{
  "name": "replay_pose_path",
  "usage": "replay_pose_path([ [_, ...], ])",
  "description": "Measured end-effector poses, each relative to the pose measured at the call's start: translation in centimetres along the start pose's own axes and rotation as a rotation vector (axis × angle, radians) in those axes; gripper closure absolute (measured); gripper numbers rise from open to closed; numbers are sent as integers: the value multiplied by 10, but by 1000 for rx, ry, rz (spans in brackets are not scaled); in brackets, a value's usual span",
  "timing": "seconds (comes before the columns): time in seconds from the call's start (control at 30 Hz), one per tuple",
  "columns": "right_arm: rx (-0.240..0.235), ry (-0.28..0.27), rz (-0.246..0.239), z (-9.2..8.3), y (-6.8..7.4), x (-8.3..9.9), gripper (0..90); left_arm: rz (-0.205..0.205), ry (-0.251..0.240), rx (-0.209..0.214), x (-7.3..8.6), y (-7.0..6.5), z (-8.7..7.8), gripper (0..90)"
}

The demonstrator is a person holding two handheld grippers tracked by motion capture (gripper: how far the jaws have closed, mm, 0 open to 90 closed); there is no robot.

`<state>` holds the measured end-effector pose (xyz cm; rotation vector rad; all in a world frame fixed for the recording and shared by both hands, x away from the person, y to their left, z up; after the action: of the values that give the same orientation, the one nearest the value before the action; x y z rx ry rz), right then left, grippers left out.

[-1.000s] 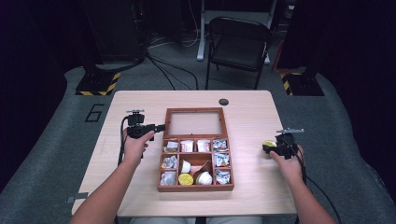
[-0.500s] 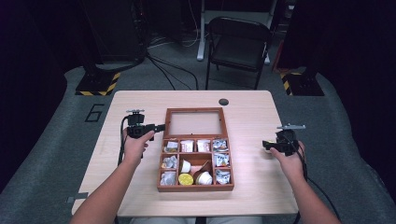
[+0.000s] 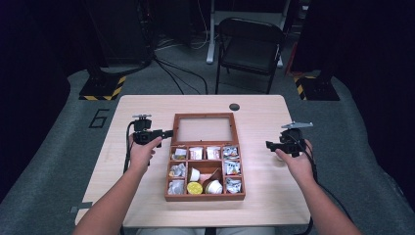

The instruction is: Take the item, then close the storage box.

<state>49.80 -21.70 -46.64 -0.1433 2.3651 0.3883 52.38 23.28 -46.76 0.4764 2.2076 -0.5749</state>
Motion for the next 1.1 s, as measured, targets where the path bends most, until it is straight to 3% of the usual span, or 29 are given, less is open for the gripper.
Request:
replay_pose_path([
  [0.1, -24, 5, 12, -1, 11, -4, 343, -4, 1, -1, 0, 0, 0, 372],
  [0.13, -26, 4, -12, 0, 13, -6, 343, -5, 1, -1, 0, 0, 0, 372],
  [0.33, -63, -1, -33, 1, 33, -14, 358, -8, 2, -2, 0, 1, 1, 372],
  [0.63, -96, 6, -39, 8, 58, -22, 362, -7, -1, 2, -2, 0, 4, 371],
  [1.1, -106, 15, -44, 30, 74, -30, 361, -12, 28, 11, 2, 3, 17, 371],
])
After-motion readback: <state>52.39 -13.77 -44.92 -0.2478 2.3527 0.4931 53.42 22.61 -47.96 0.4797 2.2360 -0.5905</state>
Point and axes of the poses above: each handheld gripper's, and its own axes: z roughly forward along the jaws, x roughly out of its underside, y roughly to its left, the point moved 5 cm from there along z, roughly forward along the jaws, and after that the axes turned 14 degrees about z, right-handed, at the moved point
